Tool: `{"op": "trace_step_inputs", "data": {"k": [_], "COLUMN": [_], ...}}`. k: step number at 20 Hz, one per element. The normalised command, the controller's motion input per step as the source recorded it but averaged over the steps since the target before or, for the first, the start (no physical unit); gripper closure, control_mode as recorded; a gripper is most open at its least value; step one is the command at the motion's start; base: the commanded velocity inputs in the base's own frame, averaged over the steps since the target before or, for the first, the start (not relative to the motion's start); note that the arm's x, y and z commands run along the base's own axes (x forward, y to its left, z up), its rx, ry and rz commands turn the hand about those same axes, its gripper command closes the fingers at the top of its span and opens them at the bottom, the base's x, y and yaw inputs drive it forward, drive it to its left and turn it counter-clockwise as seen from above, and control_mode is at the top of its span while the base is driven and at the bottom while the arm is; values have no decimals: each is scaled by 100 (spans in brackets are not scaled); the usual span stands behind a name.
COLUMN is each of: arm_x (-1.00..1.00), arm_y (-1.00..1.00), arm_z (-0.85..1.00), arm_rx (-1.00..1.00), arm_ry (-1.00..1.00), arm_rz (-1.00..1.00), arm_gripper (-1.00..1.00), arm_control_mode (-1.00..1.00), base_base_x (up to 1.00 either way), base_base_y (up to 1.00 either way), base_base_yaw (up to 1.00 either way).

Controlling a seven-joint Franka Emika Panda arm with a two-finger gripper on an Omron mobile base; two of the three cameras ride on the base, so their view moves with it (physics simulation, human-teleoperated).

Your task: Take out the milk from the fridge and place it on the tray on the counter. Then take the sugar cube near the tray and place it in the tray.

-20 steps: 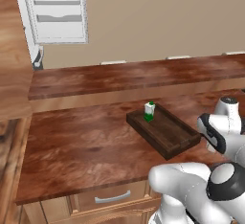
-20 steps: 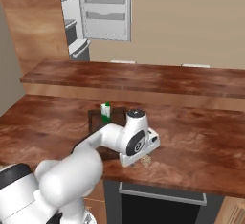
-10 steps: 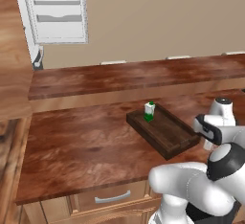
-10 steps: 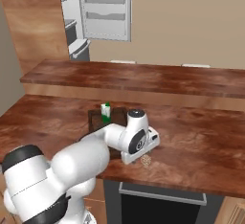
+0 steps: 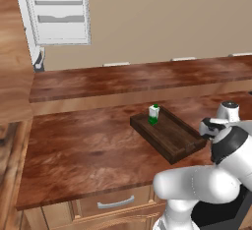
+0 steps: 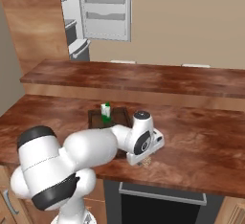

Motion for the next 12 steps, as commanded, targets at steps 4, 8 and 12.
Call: {"op": "trace_step_inputs", "data": {"k": [4, 8, 12], "arm_x": [12, 16, 10], "arm_y": [-4, 0, 0], "arm_z": [-20, -21, -22], "arm_rx": [0, 0, 0], "arm_ry": [5, 5, 5], "arm_rz": [0, 0, 0], "arm_gripper": [-100, -100, 100], "arm_control_mode": [-100, -100, -100], "base_base_x": [0, 0, 0], "base_base_y": [0, 0, 0], "base_base_yaw": [0, 0, 0]}}
